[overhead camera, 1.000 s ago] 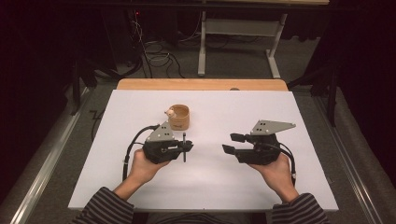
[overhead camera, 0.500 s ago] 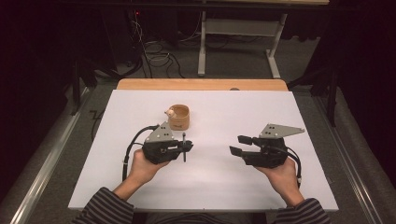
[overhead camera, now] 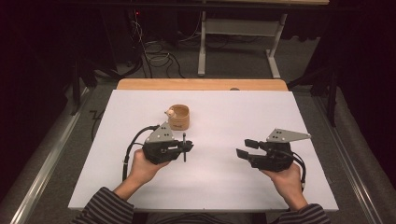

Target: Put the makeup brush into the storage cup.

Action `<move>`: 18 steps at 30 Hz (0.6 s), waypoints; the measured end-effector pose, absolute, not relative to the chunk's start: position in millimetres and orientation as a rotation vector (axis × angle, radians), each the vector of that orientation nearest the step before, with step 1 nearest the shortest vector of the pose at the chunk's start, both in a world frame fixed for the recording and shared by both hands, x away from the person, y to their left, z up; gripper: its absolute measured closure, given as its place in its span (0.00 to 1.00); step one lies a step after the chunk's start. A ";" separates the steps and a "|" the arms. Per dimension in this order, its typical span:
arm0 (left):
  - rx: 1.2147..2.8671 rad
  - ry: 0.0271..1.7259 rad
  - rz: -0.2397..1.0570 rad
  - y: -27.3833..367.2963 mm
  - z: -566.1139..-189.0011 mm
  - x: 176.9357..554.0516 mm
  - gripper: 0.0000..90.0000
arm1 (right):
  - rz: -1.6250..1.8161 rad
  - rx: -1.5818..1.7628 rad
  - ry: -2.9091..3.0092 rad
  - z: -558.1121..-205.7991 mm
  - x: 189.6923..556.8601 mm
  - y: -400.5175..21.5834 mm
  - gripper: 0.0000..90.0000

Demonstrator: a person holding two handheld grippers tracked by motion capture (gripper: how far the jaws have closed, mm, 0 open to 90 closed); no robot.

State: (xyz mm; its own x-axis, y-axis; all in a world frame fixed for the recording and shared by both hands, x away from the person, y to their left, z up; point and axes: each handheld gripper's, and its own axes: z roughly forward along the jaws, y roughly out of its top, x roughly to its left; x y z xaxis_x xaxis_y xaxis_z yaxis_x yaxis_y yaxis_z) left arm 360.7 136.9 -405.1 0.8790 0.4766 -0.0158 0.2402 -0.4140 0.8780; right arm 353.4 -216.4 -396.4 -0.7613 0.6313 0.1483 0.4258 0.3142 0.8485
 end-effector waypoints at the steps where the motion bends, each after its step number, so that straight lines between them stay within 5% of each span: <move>1: 2.016 0.522 0.290 137.0 -405.0 360.7 0.93 | 1.429 0.975 2.363 -397.6 353.8 -218.0 0.54; 18: 1.980 0.524 0.290 143.5 -397.2 359.6 0.93 | 1.362 1.062 2.298 -420.4 361.0 -237.9 0.55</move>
